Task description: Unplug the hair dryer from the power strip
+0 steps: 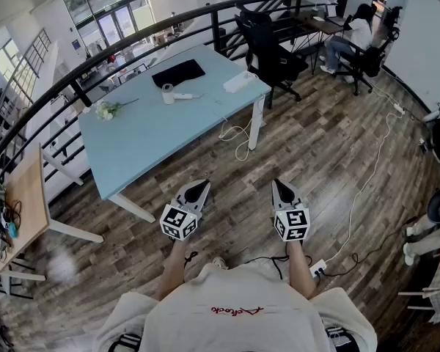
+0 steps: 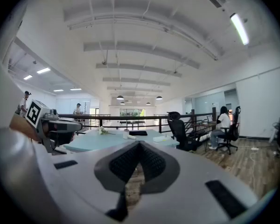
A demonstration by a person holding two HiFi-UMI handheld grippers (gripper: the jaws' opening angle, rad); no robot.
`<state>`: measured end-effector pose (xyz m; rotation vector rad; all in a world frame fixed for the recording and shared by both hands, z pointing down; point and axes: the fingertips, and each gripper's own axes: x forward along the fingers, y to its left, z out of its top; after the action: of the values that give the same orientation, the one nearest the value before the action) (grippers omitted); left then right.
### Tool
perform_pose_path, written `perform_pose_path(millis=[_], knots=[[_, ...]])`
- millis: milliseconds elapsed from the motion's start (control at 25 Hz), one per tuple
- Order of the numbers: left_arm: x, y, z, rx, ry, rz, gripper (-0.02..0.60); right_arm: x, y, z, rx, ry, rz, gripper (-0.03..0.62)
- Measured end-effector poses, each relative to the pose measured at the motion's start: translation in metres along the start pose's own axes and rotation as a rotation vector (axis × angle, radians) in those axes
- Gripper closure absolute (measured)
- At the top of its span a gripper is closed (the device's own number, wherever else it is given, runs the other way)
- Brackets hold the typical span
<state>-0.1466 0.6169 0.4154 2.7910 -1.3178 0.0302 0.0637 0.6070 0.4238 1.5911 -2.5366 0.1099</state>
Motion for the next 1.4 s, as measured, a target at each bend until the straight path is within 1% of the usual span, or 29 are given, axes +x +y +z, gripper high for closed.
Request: perform_pose_path(millis=[400,520,720,880,1040,1400], knots=[[0.001,0.0,0.004,0.017,-0.005,0.033,0.574,-0.006,0.0,-0.01,-0.002,0.024,0.015,0.577],[0.003,-0.003,0.002,0.014,0.002,0.035,0.574,-0.007,0.001,-0.013,0.003,0.028,0.032,0.577],[0.006,-0.012,0.005,0.013,0.002,0.049,0.574,-0.013,-0.001,-0.012,0.027,0.004,0.069,0.577],[0.013,-0.024,0.008,0.017,0.004,0.056,0.574,-0.022,-0.012,-0.014,0.032,0.003,0.069,0.577],[0.022,-0.042,0.008,0.017,0.006,0.062,0.574,-0.03,-0.023,-0.018,0.038,0.004,0.089,0.577],[0.041,-0.082,-0.012,-0.015,0.03,0.06,0.574,-0.046,-0.041,-0.04,0.049,0.031,0.125,0.577]])
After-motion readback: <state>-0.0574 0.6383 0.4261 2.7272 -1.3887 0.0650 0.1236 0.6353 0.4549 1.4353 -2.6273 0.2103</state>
